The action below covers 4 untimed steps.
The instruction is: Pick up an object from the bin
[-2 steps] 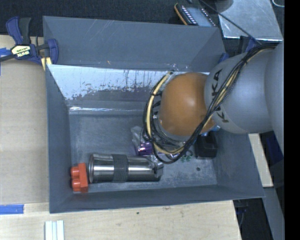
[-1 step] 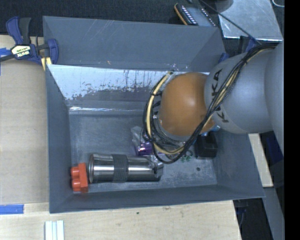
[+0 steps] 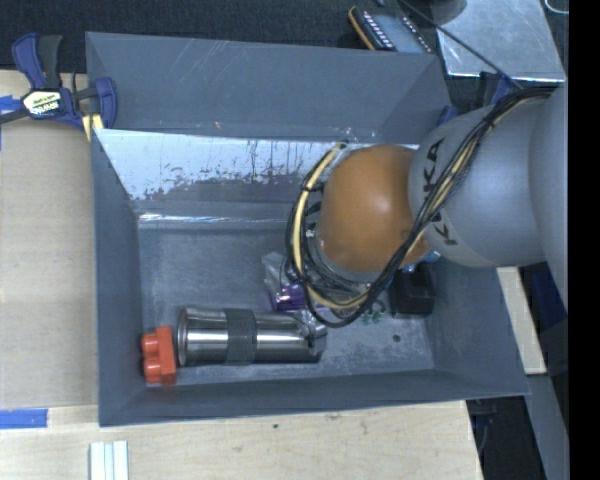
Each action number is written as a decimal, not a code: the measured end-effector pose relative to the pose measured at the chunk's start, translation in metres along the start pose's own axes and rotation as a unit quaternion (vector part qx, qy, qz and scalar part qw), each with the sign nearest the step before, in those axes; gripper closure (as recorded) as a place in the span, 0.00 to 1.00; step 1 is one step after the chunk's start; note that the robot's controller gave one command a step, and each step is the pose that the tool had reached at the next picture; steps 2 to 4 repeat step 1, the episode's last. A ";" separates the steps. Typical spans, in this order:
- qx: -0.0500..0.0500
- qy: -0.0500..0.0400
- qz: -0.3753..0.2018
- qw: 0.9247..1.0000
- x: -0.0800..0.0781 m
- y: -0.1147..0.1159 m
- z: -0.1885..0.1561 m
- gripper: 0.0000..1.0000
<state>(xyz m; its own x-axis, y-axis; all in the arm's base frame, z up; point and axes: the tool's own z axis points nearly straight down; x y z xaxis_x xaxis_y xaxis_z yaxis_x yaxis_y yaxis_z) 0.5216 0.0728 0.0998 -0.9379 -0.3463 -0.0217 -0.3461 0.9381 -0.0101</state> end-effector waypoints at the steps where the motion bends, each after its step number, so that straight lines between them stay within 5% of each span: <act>1: 0.000 0.000 0.000 1.000 0.000 0.000 0.000 1.00; 4: 0.000 0.000 0.000 1.000 0.000 0.000 0.000 1.00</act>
Offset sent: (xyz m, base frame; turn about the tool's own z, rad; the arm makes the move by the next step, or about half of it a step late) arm -0.0068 -0.0032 -0.0298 0.0014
